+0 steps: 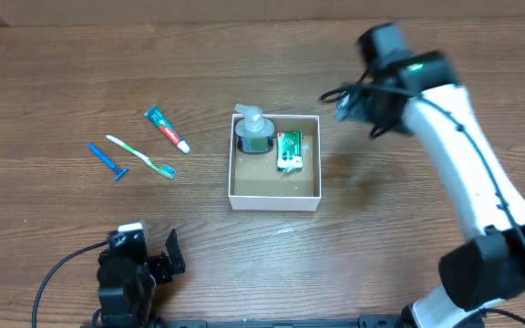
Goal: Pack container
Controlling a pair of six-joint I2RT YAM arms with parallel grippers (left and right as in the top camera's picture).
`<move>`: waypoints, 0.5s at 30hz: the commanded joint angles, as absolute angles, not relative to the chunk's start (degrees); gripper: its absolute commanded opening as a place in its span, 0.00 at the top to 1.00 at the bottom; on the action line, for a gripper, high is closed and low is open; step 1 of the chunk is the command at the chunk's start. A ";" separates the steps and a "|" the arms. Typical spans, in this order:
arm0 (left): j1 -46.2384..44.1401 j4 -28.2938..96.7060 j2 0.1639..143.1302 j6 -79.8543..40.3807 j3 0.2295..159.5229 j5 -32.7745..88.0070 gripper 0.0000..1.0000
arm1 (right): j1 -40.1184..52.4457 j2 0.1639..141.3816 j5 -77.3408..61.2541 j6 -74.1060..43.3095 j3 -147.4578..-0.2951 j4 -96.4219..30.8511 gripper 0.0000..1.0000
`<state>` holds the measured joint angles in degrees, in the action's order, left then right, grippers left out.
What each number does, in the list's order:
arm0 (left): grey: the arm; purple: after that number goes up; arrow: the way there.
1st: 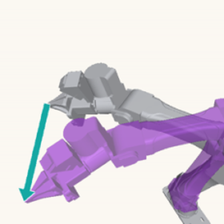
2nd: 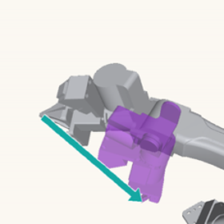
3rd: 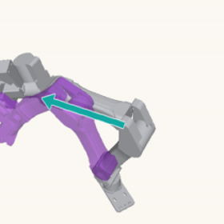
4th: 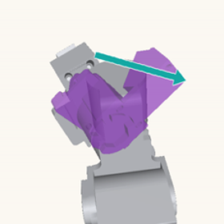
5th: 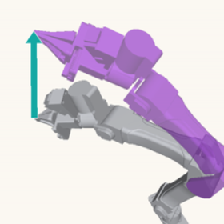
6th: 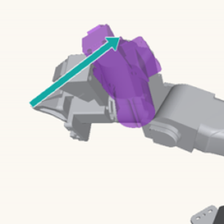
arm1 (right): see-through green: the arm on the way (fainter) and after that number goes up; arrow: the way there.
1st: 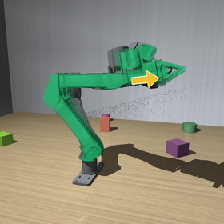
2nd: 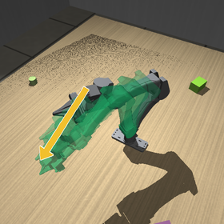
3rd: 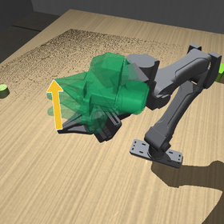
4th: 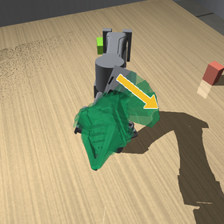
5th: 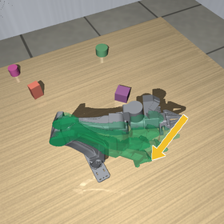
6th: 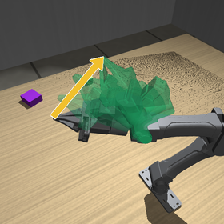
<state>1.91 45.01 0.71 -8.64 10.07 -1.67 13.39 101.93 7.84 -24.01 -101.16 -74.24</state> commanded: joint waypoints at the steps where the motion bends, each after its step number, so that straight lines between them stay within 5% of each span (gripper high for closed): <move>1: 2.24 45.04 0.40 -9.19 10.02 -1.02 0.00 | 7.66 97.73 7.99 -18.57 -105.27 -74.24 0.00; 9: 2.24 45.04 0.40 -9.19 10.02 -1.02 0.00 | -3.22 96.42 -5.10 -10.37 -105.25 -74.61 0.00; 15: 2.22 45.04 0.40 -9.19 10.02 -1.02 0.00 | -5.72 96.44 2.07 -10.39 -105.23 -75.53 0.00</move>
